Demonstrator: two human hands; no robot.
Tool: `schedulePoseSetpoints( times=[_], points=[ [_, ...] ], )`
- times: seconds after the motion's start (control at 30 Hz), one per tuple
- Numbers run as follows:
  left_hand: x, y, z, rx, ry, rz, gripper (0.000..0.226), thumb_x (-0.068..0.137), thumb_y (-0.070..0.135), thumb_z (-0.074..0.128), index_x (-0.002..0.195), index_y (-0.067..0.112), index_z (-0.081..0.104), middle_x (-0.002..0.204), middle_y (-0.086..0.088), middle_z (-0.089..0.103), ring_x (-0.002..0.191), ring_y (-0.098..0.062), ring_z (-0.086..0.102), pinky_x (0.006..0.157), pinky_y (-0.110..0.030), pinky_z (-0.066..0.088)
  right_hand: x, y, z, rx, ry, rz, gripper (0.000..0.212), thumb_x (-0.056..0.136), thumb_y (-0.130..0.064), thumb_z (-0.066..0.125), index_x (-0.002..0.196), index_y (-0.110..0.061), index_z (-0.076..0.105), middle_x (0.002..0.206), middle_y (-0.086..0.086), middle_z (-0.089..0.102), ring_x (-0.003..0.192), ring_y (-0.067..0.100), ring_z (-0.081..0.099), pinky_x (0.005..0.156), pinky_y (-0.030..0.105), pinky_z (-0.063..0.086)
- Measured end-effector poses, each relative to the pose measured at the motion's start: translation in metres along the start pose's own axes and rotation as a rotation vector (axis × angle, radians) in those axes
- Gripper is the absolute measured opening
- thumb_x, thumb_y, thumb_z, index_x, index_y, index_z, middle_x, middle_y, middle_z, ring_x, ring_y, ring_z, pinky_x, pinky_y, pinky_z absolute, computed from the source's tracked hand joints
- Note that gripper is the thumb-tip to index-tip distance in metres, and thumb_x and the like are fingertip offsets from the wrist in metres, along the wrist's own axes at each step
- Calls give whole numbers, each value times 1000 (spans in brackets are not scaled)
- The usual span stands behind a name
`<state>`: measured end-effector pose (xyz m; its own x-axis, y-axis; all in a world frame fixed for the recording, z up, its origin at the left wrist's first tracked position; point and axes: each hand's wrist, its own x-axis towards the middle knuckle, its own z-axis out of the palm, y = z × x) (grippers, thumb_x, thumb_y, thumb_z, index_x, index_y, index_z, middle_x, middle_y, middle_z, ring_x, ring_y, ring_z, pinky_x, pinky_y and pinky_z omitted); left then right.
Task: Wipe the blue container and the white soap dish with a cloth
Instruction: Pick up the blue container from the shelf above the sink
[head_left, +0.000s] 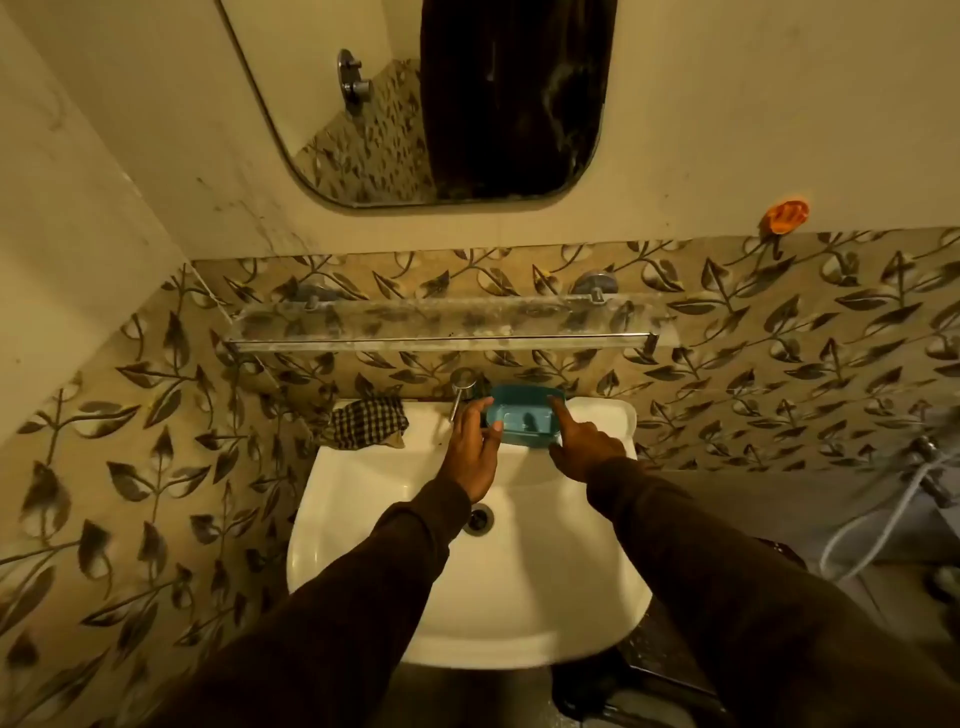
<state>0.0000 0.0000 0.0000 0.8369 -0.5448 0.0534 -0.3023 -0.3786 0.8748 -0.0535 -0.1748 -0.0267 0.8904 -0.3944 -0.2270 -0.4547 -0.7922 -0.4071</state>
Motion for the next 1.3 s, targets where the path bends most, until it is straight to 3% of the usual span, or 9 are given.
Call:
schedulePoseSetpoints(
  times=[0.1, 0.2, 0.33, 0.43, 0.57, 0.77, 1.0, 1.1, 1.3],
  points=[
    [3, -3, -5, -3, 20, -31, 44, 108, 22, 41, 149, 9, 35, 152, -18, 38, 126, -23, 51, 98, -34, 52, 9, -5, 2, -56, -47, 15, 75, 95, -35, 52, 154, -33, 6, 130, 15, 58, 106, 32, 62, 86, 43, 52],
    [2, -8, -8, 66, 47, -26, 43, 108, 20, 42, 149, 8, 36, 152, -16, 39, 132, -21, 46, 94, -7, 35, 15, -7, 6, -73, -51, 42, 69, 95, -36, 51, 153, -32, 13, 130, 14, 57, 107, 31, 61, 84, 40, 50],
    [3, -15, -12, 54, 28, -20, 43, 108, 20, 42, 149, 9, 36, 153, -16, 38, 139, -27, 42, 110, -31, 42, 23, -9, 8, -94, -44, 52, 56, 96, -36, 50, 148, -29, 28, 128, 13, 58, 107, 30, 60, 86, 39, 48],
    [5, -15, -11, 50, 28, -10, 42, 108, 18, 41, 149, 9, 37, 153, -15, 38, 139, -26, 42, 109, -29, 40, 25, -7, 7, -98, -25, 59, 39, 97, -35, 50, 134, -22, 48, 122, 10, 62, 104, 28, 61, 83, 35, 46],
    [8, -15, -8, -12, 2, -22, 43, 108, 18, 41, 149, 7, 36, 152, -16, 37, 134, -29, 47, 102, -49, 53, 23, -4, 6, -147, 27, 57, 31, 97, -33, 53, 124, -17, 56, 116, 9, 64, 101, 27, 62, 82, 36, 48],
    [10, -15, -4, -42, 21, 36, 40, 107, 16, 41, 145, 4, 41, 147, -18, 42, 123, -15, 49, 85, -1, 44, 15, 5, 2, -189, 101, -3, 31, 97, -34, 53, 123, -18, 59, 112, 8, 66, 97, 26, 64, 79, 36, 50],
    [4, -15, -10, -40, 203, 125, 38, 106, 23, 46, 137, 4, 54, 143, -17, 49, 129, -21, 49, 93, -4, 41, -17, 11, -12, -202, 290, -230, 26, 97, -37, 50, 114, -22, 61, 99, 3, 72, 86, 24, 68, 64, 26, 41],
    [2, -8, -14, -105, 327, 112, 47, 99, 37, 43, 135, 8, 55, 141, -14, 49, 130, -25, 49, 102, -24, 46, -37, 5, -26, -164, 388, -307, 22, 95, -39, 50, 107, -25, 61, 90, -1, 72, 77, 20, 68, 60, 22, 38],
    [4, 24, -20, -558, 391, -45, 45, 93, 52, 42, 133, 32, 48, 133, -5, 56, 113, -13, 63, 77, -20, 57, -72, -19, -55, -107, 537, -469, 21, 93, -40, 54, 104, -26, 64, 86, -4, 72, 71, 16, 67, 56, 24, 47]
  ],
)
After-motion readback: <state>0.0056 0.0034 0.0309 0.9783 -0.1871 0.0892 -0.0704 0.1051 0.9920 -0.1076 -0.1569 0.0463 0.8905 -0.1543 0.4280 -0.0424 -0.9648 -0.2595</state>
